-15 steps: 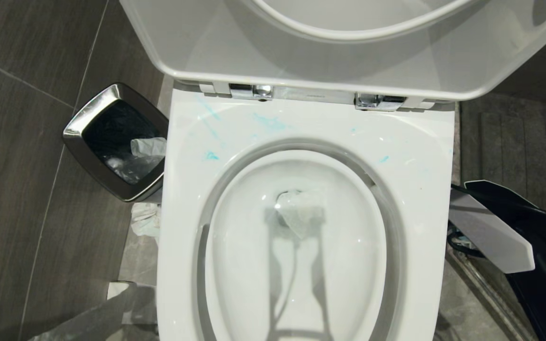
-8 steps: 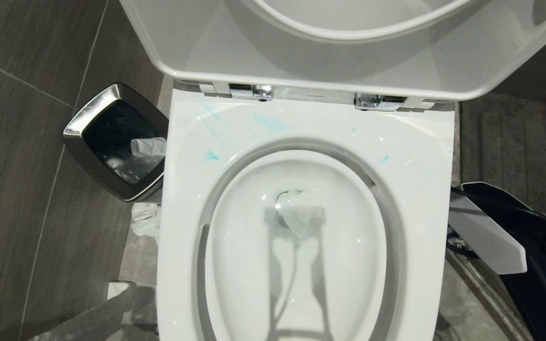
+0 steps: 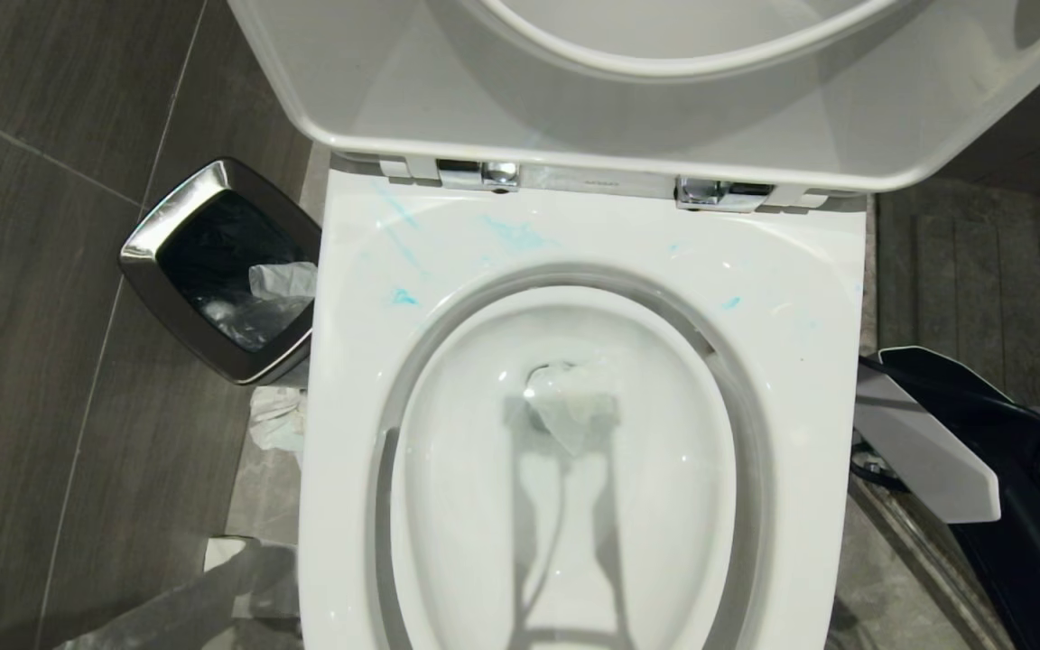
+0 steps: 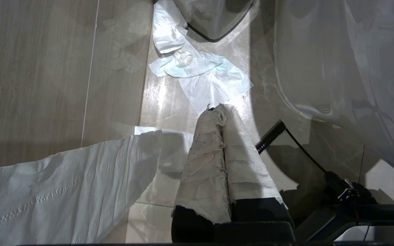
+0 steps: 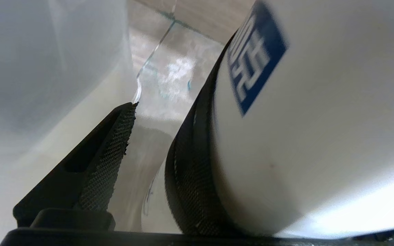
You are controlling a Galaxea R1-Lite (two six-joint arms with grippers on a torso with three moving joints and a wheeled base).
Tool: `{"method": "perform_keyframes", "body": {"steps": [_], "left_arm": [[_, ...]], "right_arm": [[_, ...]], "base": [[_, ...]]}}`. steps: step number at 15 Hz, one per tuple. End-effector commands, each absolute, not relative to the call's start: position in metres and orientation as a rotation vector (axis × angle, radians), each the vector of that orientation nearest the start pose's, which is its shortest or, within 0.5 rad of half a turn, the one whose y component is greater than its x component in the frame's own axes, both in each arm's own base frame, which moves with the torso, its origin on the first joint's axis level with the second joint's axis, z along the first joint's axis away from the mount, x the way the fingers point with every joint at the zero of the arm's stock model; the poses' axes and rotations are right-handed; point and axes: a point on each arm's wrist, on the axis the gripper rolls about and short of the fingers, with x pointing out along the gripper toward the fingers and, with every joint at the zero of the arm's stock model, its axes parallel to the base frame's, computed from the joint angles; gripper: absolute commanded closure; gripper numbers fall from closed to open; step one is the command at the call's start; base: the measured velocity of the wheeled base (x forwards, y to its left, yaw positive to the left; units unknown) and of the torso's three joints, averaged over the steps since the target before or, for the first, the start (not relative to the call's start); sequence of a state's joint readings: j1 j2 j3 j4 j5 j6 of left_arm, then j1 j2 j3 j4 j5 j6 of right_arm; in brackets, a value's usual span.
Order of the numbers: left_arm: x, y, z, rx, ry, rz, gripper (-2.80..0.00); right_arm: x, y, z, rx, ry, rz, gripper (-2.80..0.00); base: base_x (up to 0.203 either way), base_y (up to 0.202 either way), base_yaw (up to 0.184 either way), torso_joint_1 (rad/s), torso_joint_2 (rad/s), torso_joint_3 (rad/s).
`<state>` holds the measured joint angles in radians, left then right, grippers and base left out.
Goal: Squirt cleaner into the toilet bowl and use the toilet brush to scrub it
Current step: Pour in the cleaning agent
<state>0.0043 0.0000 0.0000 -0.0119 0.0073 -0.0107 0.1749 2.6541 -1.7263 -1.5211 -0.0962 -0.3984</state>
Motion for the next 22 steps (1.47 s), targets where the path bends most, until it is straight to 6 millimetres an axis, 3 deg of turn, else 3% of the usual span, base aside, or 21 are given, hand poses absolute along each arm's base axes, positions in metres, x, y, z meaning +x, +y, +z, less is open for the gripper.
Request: {"method": "perform_keyframes", "body": {"steps": [1, 6, 7, 12, 18, 22], "left_arm": [[-0.022, 0.000, 0.075, -0.011, -0.005, 0.012, 0.00], [-0.022, 0.000, 0.075, -0.011, -0.005, 0.012, 0.00], [-0.022, 0.000, 0.075, -0.011, -0.005, 0.011, 0.00], [-0.022, 0.000, 0.075, -0.011, -0.005, 0.012, 0.00], [-0.022, 0.000, 0.075, -0.011, -0.005, 0.013, 0.00], [-0.022, 0.000, 0.075, -0.011, -0.005, 0.012, 0.00]], "right_arm": [[0.508, 0.088, 0.105, -0.307, -0.613, -0.047, -2.80], [0.515, 0.088, 0.103, -0.322, -0.652, -0.065, -2.80], [0.516, 0.088, 0.102, -0.325, -0.650, -0.065, 0.00], [0.518, 0.088, 0.097, -0.327, -0.650, -0.067, 0.00], [0.524, 0.085, 0.104, -0.316, -0.714, -0.089, 0.00], [0.519, 0.082, 0.127, -0.272, -0.743, -0.150, 0.00]], "base": [[0.000, 0.000, 0.000, 0.000, 0.00, 0.000], [0.000, 0.000, 0.000, 0.000, 0.00, 0.000], [0.000, 0.000, 0.000, 0.000, 0.00, 0.000], [0.000, 0.000, 0.000, 0.000, 0.00, 0.000], [0.000, 0.000, 0.000, 0.000, 0.00, 0.000], [0.000, 0.000, 0.000, 0.000, 0.00, 0.000]]}}
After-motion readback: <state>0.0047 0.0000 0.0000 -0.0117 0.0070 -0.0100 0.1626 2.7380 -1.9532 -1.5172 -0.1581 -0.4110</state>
